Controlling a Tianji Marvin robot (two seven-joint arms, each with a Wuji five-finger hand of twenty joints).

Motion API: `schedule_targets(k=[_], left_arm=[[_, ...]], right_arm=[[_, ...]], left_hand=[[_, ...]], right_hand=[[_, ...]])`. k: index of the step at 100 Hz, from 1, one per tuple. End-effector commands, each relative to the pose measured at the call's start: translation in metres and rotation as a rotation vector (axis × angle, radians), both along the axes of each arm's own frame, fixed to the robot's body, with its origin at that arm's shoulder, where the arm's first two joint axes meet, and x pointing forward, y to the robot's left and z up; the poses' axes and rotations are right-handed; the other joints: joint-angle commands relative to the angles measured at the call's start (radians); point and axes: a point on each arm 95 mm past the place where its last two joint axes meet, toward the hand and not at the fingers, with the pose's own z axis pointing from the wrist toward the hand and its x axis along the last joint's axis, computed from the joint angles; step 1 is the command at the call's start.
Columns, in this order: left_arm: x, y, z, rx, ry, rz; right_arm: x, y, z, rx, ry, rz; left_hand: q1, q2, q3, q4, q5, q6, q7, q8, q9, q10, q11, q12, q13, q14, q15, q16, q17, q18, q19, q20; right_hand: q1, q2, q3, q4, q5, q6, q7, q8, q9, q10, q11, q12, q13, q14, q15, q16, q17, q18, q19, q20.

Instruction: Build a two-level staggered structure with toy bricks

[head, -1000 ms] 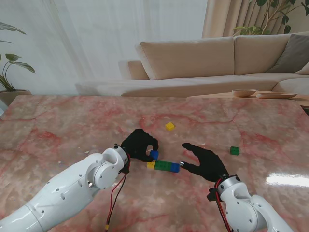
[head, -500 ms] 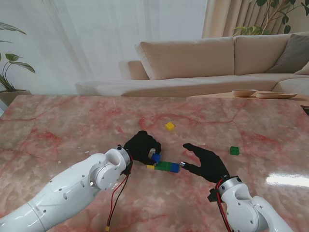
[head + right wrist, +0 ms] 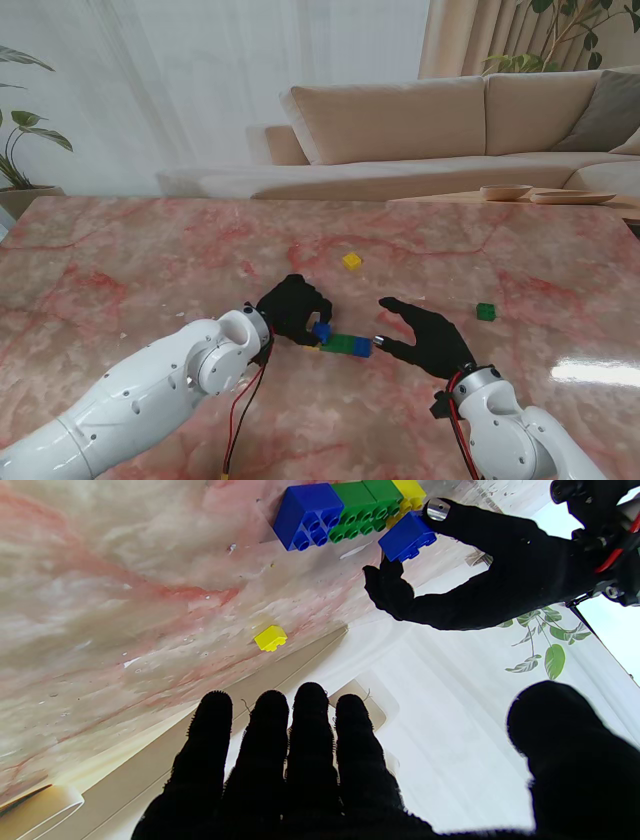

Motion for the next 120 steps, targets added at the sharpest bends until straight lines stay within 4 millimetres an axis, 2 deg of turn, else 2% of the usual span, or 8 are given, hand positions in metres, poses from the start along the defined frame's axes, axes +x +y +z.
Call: schedule_targets(k=[1, 88, 120], left_arm=[[-0.0011, 0.0013, -0.0040, 0.007, 0.003, 0.003], [-0.0008, 0.0003, -0.0047, 0.037, 0.004, -0.010], [-0.0009, 0.0001, -0.0062, 0.050, 0.010, -0.012]], right_arm=[[-0.0035, 0.0009, -0.0049, 0.005, 0.024, 0.003], [-0.0033, 0.0018, -0.0059, 0.006, 0.029, 0.013], [-0.0034, 0.0010, -0.0061, 0.007, 0.032, 0.015]], left_hand=[[-0.027, 0.023, 0.033, -0.004, 0.063, -0.069, 0.029, 0.043, 0.028, -0.017, -0.009, 0.020, 0.003, 0.009, -0.026, -0.004, -0.015, 0.008, -0.013, -0.002], [-0.051, 0.025, 0.043, -0.005, 0.054, -0.056, 0.006, 0.058, 0.019, -0.019, -0.012, 0.021, 0.001, 0.009, -0.028, -0.003, -0.014, 0.006, -0.024, 0.011], [-0.075, 0.037, 0.054, -0.004, 0.022, -0.050, 0.005, 0.082, 0.010, -0.019, -0.013, 0.021, -0.007, 0.009, -0.029, -0.003, -0.016, 0.005, -0.032, 0.012]], right_hand=[[0.011, -0.009, 0.011, 0.014, 0.021, -0.017, 0.009, -0.009, 0.005, -0.018, 0.005, 0.016, 0.003, 0.001, 0.002, -0.006, 0.001, -0.014, 0.018, -0.010], [0.011, -0.009, 0.012, 0.014, 0.022, -0.016, 0.009, -0.010, 0.007, -0.016, 0.007, 0.017, 0.006, 0.000, 0.003, -0.006, 0.004, -0.014, 0.020, -0.009], [0.012, -0.008, 0.012, 0.013, 0.022, -0.017, 0.009, -0.010, 0.007, -0.014, 0.007, 0.017, 0.005, 0.000, 0.002, -0.006, 0.004, -0.015, 0.021, -0.009]])
